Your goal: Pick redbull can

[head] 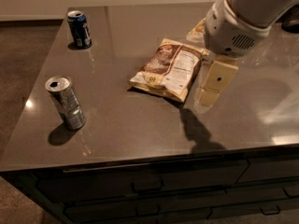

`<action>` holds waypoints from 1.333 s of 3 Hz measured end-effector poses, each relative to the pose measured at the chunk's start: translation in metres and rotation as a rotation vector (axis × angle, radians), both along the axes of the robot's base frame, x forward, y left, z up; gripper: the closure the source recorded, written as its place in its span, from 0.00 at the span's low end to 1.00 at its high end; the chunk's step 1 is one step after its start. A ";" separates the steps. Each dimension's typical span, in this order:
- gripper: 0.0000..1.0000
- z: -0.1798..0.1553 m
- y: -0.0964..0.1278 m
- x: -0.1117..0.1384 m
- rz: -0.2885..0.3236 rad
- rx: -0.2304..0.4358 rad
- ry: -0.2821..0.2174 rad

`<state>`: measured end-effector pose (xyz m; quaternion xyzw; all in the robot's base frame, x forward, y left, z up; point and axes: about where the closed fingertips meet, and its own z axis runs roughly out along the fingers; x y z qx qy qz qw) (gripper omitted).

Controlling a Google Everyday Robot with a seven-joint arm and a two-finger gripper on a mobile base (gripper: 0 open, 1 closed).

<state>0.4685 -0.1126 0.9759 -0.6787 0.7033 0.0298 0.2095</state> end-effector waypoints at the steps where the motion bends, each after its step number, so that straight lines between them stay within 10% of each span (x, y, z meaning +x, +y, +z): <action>1: 0.00 -0.009 0.067 0.010 0.159 0.073 0.033; 4: 0.00 -0.036 0.222 -0.007 0.490 0.226 0.209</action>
Offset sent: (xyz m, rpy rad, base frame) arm 0.0048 0.1842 -0.0272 0.1674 0.1368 0.4574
